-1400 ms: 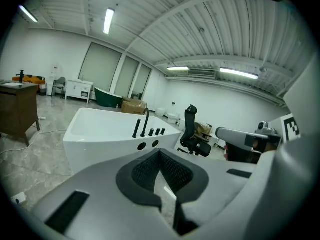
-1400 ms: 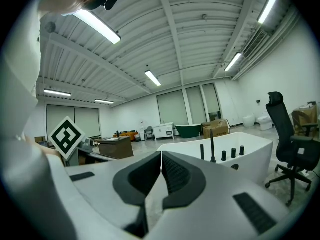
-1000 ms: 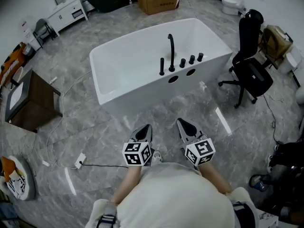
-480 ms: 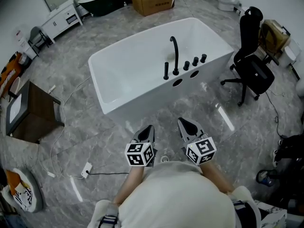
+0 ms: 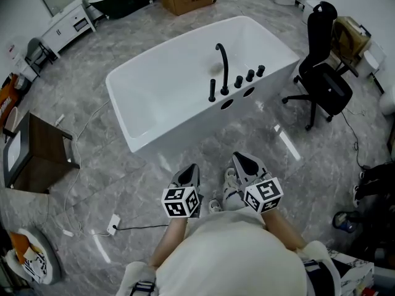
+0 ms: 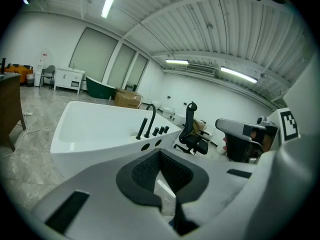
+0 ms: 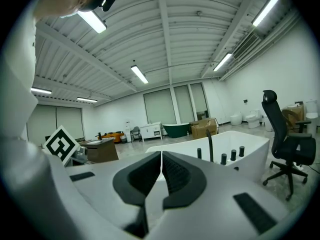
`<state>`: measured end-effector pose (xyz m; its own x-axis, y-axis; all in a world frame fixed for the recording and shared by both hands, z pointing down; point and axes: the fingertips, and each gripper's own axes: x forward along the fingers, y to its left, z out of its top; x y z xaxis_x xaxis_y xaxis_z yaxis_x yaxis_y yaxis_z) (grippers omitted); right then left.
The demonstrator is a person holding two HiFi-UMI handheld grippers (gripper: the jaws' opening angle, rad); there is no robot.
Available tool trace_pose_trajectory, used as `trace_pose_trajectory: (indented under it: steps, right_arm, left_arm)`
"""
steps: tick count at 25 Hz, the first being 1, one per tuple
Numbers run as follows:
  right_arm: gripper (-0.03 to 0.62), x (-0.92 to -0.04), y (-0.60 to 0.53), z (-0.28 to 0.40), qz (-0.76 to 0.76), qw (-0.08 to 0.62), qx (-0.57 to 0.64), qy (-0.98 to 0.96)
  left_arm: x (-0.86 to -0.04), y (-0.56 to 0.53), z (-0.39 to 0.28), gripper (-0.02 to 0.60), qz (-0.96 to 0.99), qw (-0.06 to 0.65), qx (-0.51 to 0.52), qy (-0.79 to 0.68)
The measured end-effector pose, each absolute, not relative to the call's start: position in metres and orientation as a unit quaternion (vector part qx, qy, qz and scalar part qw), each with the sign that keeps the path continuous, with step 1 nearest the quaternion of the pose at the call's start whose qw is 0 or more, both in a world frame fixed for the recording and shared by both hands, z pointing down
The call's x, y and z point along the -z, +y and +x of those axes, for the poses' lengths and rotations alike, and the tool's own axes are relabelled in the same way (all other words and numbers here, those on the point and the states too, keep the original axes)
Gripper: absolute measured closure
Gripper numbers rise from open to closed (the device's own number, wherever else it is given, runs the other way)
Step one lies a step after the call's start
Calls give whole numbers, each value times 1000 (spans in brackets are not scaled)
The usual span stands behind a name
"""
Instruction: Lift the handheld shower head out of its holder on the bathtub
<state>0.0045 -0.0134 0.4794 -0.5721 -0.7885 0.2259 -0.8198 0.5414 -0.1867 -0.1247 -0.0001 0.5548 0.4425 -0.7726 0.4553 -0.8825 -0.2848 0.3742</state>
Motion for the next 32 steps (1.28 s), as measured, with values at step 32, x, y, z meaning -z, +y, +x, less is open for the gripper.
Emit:
trace_pose_trajectory:
  steps: [32]
  right_arm:
    - [572,-494,-258,16,398,86,-115,-906]
  left_arm:
    - [-552,-217,-102,561,764,304,-74,-565]
